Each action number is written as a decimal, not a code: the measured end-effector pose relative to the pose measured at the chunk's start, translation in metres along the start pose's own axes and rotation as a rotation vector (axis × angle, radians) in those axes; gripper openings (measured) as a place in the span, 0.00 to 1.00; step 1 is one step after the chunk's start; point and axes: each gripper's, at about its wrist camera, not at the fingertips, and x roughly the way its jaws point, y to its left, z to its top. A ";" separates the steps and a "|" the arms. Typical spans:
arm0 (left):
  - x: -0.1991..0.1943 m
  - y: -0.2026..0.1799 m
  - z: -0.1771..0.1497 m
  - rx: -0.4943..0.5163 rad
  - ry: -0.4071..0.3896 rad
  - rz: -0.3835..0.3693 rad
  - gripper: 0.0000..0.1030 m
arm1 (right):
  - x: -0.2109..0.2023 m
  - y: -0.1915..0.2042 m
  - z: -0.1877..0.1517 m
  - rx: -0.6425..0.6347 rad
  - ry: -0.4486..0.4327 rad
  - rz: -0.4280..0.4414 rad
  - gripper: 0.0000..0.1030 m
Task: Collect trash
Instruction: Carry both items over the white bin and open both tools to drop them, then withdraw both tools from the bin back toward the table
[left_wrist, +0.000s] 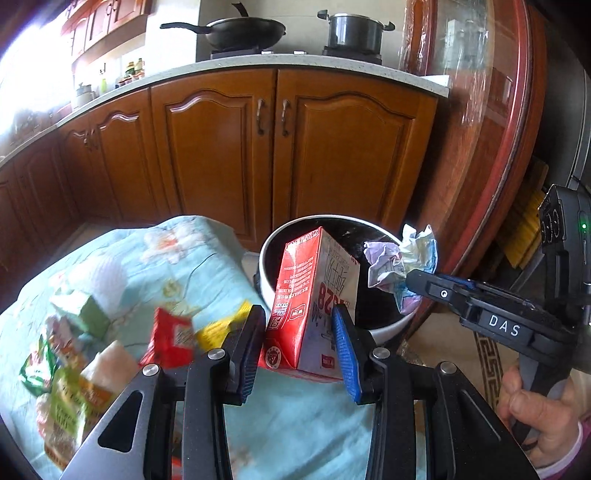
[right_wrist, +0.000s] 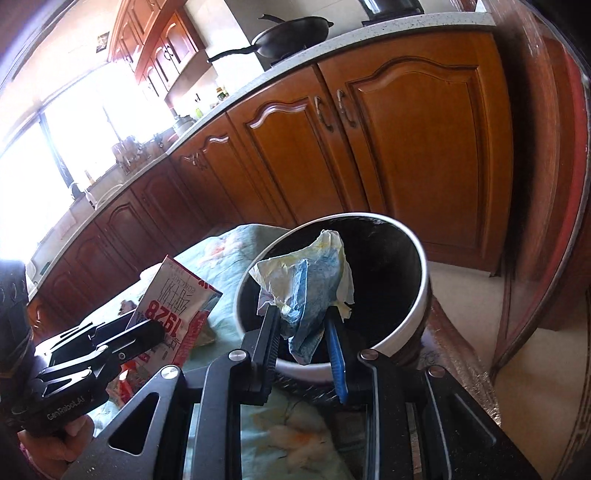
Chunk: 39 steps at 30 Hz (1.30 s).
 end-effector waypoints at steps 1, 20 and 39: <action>0.010 -0.004 0.006 0.005 0.005 0.001 0.35 | 0.003 -0.003 0.004 -0.001 0.006 -0.006 0.25; 0.111 -0.014 0.057 0.023 0.111 0.020 0.33 | 0.039 -0.026 0.018 -0.031 0.093 -0.048 0.29; 0.015 -0.002 -0.003 -0.069 -0.027 0.041 0.67 | 0.003 -0.004 -0.008 0.032 0.020 0.043 0.81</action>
